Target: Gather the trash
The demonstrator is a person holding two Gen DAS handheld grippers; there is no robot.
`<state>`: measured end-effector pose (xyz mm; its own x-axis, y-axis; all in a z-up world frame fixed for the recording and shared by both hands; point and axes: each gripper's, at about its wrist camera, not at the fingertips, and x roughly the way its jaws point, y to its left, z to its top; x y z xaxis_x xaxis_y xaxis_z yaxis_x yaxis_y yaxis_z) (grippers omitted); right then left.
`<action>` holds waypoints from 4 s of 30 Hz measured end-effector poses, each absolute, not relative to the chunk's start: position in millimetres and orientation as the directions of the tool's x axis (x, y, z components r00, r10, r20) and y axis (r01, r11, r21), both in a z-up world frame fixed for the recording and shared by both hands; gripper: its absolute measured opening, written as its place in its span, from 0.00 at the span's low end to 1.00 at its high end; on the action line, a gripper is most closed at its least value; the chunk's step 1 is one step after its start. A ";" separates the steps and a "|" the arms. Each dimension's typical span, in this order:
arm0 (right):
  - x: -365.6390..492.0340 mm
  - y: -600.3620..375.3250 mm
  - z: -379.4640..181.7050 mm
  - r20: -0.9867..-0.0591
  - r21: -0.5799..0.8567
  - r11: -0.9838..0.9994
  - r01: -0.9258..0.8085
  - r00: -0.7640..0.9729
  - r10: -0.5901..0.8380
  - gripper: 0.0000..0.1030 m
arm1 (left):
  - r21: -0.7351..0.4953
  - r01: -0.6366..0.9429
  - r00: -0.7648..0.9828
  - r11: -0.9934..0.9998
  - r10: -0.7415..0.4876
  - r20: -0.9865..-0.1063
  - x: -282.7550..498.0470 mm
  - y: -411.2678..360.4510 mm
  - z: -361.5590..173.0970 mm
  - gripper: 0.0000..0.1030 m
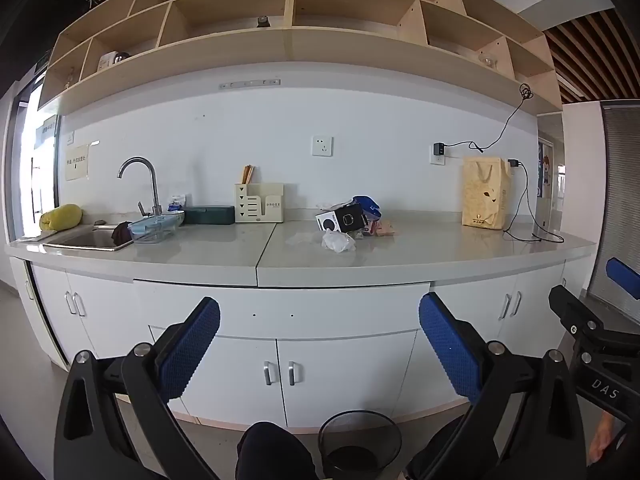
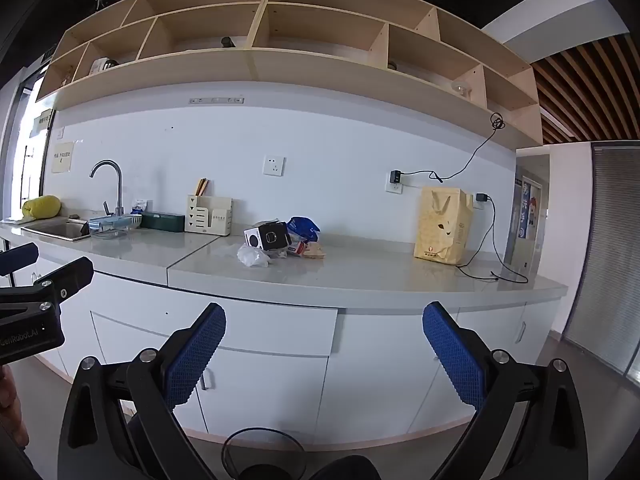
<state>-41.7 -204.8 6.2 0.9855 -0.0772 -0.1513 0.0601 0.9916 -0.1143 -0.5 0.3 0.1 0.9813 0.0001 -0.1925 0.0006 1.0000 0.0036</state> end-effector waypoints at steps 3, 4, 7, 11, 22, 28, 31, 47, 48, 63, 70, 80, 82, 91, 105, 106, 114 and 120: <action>-42.1 -204.9 6.3 -0.148 -0.112 0.992 0.060 0.986 -0.076 0.97 | -0.002 -0.001 0.981 1.000 0.001 -0.195 -0.9 0.8 -0.1 0.96; -42.4 -205.0 6.5 -0.148 -0.112 0.992 0.060 0.986 -0.077 0.97 | -0.001 -0.003 0.981 1.000 0.003 -0.194 -1.5 1.0 -0.1 0.96; -43.5 -205.3 7.0 -0.148 -0.112 0.992 0.060 0.986 -0.076 0.97 | 0.003 -0.003 0.981 1.000 0.004 -0.192 -2.4 -6.3 -1.7 0.96; -41.8 -204.8 6.3 -0.152 -0.113 0.992 0.061 0.985 -0.077 0.97 | 0.007 0.006 0.979 1.000 -0.005 -0.202 1.3 -10.0 1.3 0.96; -41.9 -204.6 6.3 -0.153 -0.112 0.992 0.060 0.985 -0.077 0.97 | 0.030 0.009 0.979 1.000 -0.003 -0.205 0.6 -9.0 0.1 0.96; -42.0 -204.7 6.4 -0.153 -0.113 0.992 0.060 0.985 -0.077 0.97 | 0.028 0.011 0.979 1.000 -0.005 -0.205 -0.6 -8.8 -0.6 0.96; -41.8 -204.4 6.5 -0.153 -0.112 0.992 0.060 0.985 -0.077 0.97 | 0.027 0.010 0.979 1.000 -0.004 -0.205 -0.8 -8.8 -0.3 0.96; -40.1 -203.4 3.1 -0.150 -0.117 0.991 0.066 0.985 -0.083 0.97 | 0.033 0.011 0.980 0.999 -0.005 -0.199 -2.7 -8.4 0.8 0.96; -38.6 -204.6 -0.9 -0.151 -0.116 0.991 0.065 0.985 -0.083 0.97 | 0.034 0.012 0.980 0.999 -0.005 -0.200 -2.7 -8.3 0.6 0.96; -38.8 -204.6 2.5 -0.157 -0.118 0.991 0.066 0.984 -0.084 0.97 | 0.047 0.012 0.980 0.999 -0.003 -0.197 -4.3 -8.3 0.9 0.96; -39.3 -205.8 3.0 -0.157 -0.119 0.991 0.067 0.984 -0.086 0.97 | 0.041 0.017 0.980 0.999 -0.009 -0.201 -3.1 -7.0 2.1 0.96; -40.6 -205.9 3.7 -0.159 -0.118 0.991 0.065 0.984 -0.084 0.97 | 0.048 0.011 0.981 0.999 -0.001 -0.196 -3.1 -7.9 1.4 0.96; -40.4 -206.8 4.1 -0.153 -0.121 0.990 0.068 0.985 -0.086 0.97 | 0.055 0.006 0.981 0.998 0.004 -0.192 -3.4 -8.7 1.4 0.96; -39.4 -206.4 3.3 -0.151 -0.132 0.988 0.073 0.984 -0.093 0.97 | 0.071 -0.002 0.984 0.997 0.015 -0.176 -4.9 -10.0 2.5 0.96; 40.8 -206.6 23.3 -0.179 -0.140 0.988 0.060 0.980 -0.085 0.97 | 0.089 0.015 0.979 0.996 0.003 -0.202 82.3 -10.2 24.0 0.96; 49.1 -206.6 25.0 -0.182 -0.138 0.989 0.057 0.980 -0.082 0.97 | 0.095 0.017 0.978 0.995 0.003 -0.207 90.4 -11.7 24.2 0.96; 157.6 -213.1 28.4 -0.236 -0.080 0.997 0.010 0.971 -0.029 0.97 | 0.142 0.024 0.955 0.990 0.020 -0.296 197.5 -16.7 3.4 0.96; 254.2 -212.8 20.0 -0.259 -0.112 0.994 0.018 0.965 -0.047 0.97 | 0.042 0.060 0.899 0.997 -0.036 -0.436 301.7 -2.8 -29.5 0.96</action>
<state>254.2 -212.8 20.0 0.9646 -0.0470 -0.2593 0.0184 0.9936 -0.1118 301.7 -2.8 -29.5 0.8992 -0.0360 -0.4361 0.0603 0.9973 0.0421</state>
